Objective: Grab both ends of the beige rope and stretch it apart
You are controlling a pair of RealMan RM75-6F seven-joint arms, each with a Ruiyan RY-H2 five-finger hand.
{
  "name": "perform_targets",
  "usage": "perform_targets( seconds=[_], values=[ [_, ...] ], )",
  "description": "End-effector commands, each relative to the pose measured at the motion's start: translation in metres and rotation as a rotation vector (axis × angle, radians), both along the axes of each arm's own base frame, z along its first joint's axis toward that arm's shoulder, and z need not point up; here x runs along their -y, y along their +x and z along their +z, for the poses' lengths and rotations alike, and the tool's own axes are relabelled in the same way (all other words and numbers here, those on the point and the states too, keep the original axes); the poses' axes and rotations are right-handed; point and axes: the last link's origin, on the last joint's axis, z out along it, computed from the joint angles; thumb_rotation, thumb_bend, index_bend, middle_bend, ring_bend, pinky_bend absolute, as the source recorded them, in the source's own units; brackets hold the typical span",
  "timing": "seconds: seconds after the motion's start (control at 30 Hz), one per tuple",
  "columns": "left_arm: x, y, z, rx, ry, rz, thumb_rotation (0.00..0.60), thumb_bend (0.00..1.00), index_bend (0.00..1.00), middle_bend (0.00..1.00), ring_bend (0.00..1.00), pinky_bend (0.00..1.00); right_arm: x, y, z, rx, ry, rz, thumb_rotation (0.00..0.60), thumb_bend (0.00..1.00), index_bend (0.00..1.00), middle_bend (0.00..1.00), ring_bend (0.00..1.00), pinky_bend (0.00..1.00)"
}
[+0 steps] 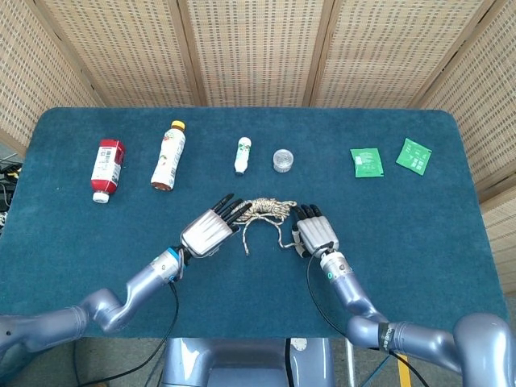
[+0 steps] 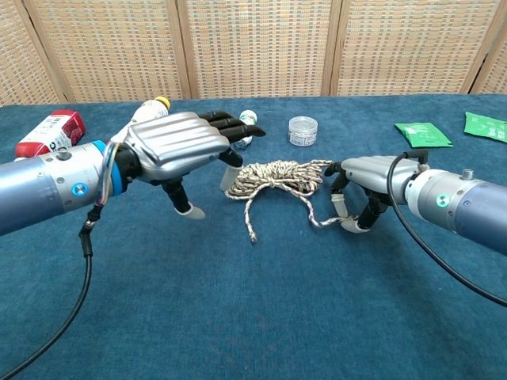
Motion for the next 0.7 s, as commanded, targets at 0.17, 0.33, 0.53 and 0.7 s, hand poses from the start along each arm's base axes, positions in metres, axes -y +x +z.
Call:
perform_targets(
  seconds=[0.17, 0.33, 0.53, 0.7],
  values=[
    [-0.003, 0.013, -0.032, -0.023, -0.045, -0.021, 0.600, 0.29, 0.53, 0.00, 0.00, 0.00, 0.003, -0.001, -0.002, 0.006, 0.007, 0.001, 0.600, 0.50, 0.64, 0.07, 0.00, 0.00],
    [-0.002, 0.015, -0.045, -0.040, -0.057, -0.019, 0.600, 0.29, 0.53, 0.00, 0.00, 0.00, 0.003, -0.002, -0.001, 0.012, 0.009, 0.003, 0.600, 0.51, 0.64, 0.07, 0.00, 0.00],
    [0.000, 0.014, -0.054, -0.049, -0.063, -0.016, 0.600, 0.29, 0.53, 0.00, 0.00, 0.00, 0.004, -0.002, -0.001, 0.014, 0.008, 0.005, 0.600, 0.50, 0.64, 0.08, 0.00, 0.00],
    [0.002, 0.013, -0.062, -0.058, -0.071, -0.009, 0.600, 0.30, 0.53, 0.00, 0.00, 0.00, 0.005, -0.003, 0.001, 0.014, 0.004, 0.003, 0.600, 0.51, 0.64, 0.08, 0.00, 0.00]
  ],
)
